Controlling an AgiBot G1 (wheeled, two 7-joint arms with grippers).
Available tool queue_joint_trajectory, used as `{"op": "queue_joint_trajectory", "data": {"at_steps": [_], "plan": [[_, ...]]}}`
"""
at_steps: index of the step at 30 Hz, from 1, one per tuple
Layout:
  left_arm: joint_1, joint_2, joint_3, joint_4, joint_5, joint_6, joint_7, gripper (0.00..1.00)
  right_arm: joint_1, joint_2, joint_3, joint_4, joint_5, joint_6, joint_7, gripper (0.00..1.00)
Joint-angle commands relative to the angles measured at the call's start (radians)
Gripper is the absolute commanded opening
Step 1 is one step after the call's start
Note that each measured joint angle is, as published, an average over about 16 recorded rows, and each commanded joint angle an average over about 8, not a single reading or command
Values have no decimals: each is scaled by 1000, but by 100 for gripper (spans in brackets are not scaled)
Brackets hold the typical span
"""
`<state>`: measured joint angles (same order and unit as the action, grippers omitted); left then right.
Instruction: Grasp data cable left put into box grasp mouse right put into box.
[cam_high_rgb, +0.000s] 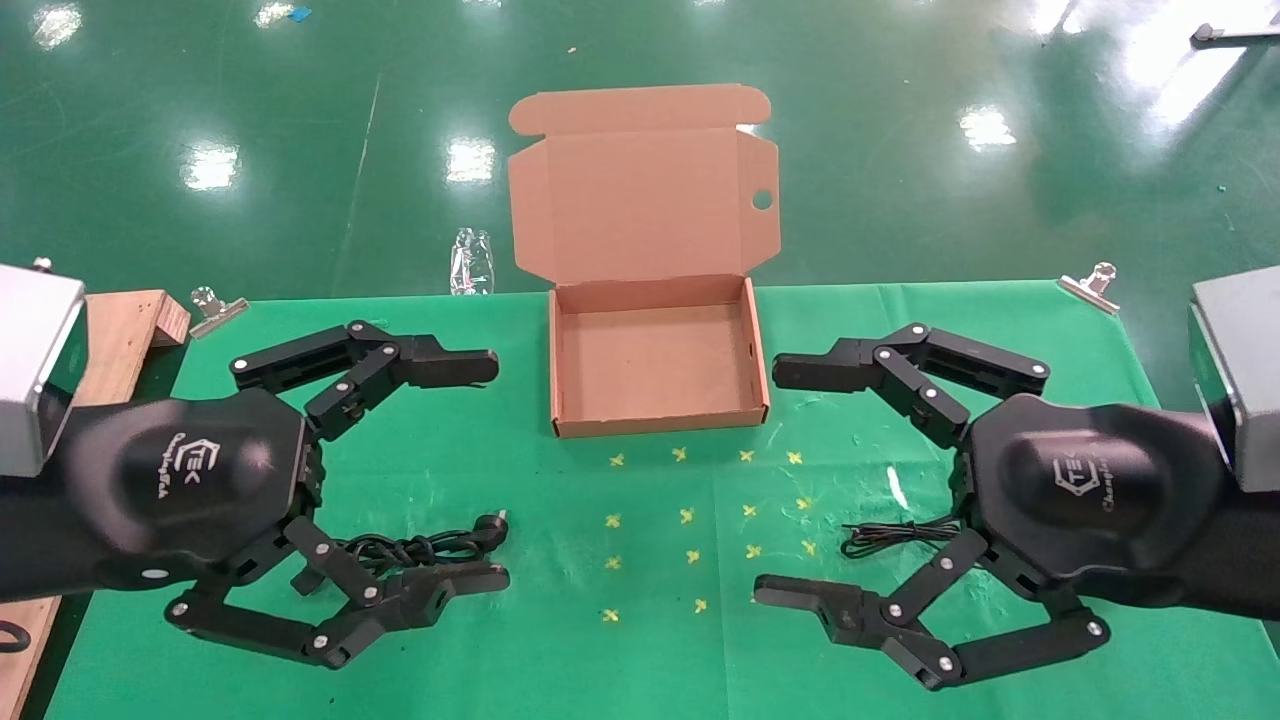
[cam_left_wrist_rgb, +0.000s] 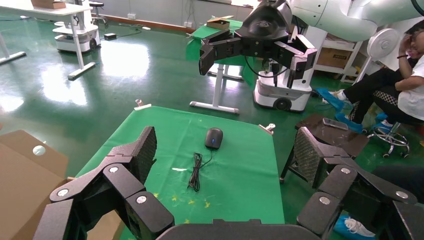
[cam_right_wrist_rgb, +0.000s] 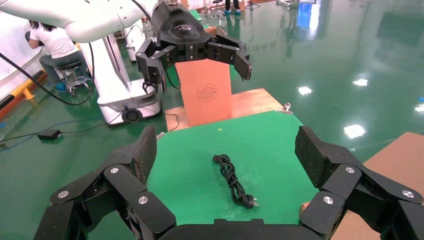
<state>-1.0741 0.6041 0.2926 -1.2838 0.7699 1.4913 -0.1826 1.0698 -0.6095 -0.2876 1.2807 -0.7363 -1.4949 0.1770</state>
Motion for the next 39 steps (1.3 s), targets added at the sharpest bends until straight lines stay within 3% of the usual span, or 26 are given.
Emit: {"op": "queue_joint_trajectory", "data": {"at_steps": [1,12,32,39], "plan": [[3,0,0,0,1,1,4,100,-1,0,0,-1,1,-1,-1,100],[-37,-21,73,-9,203,-24,-21,100,-19,0,-20,-21,-54,8,-25,100],[-62,-2,99,22,247,-9,-15,100,-29,-8,-33,-43,-81,23,-27,100],[-70,2,128,9,315,-10,-14,100,-27,15,-52,-35,-144,38,-20,100]]}}
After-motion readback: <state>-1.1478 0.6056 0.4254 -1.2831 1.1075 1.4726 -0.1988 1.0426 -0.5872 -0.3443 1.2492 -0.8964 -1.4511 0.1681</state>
